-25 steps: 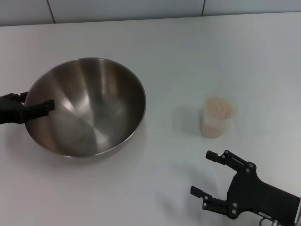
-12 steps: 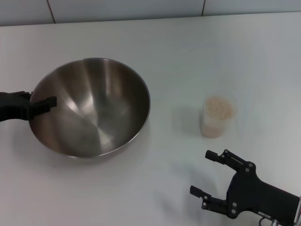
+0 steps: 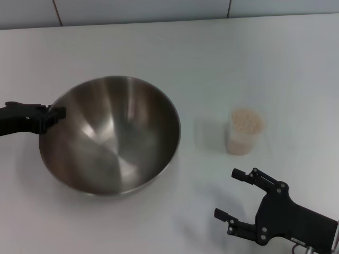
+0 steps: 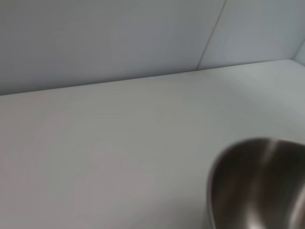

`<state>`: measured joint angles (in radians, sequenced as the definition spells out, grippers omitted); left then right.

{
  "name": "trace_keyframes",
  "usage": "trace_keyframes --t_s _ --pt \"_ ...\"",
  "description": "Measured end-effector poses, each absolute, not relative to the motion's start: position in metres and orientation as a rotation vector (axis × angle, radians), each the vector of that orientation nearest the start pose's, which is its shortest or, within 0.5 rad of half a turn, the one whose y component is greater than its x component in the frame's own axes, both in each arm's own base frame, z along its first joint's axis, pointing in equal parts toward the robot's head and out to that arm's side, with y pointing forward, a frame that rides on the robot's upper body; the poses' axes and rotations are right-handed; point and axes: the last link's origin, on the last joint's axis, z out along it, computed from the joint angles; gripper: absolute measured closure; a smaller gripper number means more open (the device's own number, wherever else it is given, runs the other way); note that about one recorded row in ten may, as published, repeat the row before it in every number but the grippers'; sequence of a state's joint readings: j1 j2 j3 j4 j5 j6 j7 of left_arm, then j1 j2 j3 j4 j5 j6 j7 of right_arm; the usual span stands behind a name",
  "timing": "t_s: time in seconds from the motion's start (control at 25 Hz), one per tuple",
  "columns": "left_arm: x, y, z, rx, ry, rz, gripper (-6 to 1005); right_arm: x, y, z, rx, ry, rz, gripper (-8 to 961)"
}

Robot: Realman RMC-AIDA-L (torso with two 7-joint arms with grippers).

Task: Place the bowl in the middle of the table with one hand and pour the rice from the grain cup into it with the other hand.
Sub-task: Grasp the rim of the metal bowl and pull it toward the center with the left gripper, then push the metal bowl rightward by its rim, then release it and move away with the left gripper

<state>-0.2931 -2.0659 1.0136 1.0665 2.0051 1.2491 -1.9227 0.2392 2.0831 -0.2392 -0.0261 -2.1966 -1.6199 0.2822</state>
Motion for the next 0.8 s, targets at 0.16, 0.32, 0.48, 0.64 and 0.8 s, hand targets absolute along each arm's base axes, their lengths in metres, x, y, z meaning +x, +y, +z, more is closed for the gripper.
trace_keyframes --t_s 0.16,0.32,0.48,0.64,0.8 --pt "-0.289 0.335 0.032 -2.434 -1.044 -0.346 859 0.319 0.175 -0.077 -2.443 0.249 0.886 116" --pt "-0.285 0.34 0.032 -2.445 -1.121 -0.388 926 0.319 0.175 -0.077 -2.444 0.25 0.882 116" --pt "-0.279 0.348 0.033 -2.463 -1.19 -0.47 958 0.319 0.175 -0.077 -2.444 0.251 0.88 116" --pt "-0.274 0.356 0.029 -2.487 -1.233 -0.488 968 0.319 0.175 -0.077 -2.444 0.251 0.88 116" --pt "-0.266 0.362 0.022 -2.487 -1.215 -0.503 968 0.319 0.175 -0.077 -2.444 0.251 0.883 118"
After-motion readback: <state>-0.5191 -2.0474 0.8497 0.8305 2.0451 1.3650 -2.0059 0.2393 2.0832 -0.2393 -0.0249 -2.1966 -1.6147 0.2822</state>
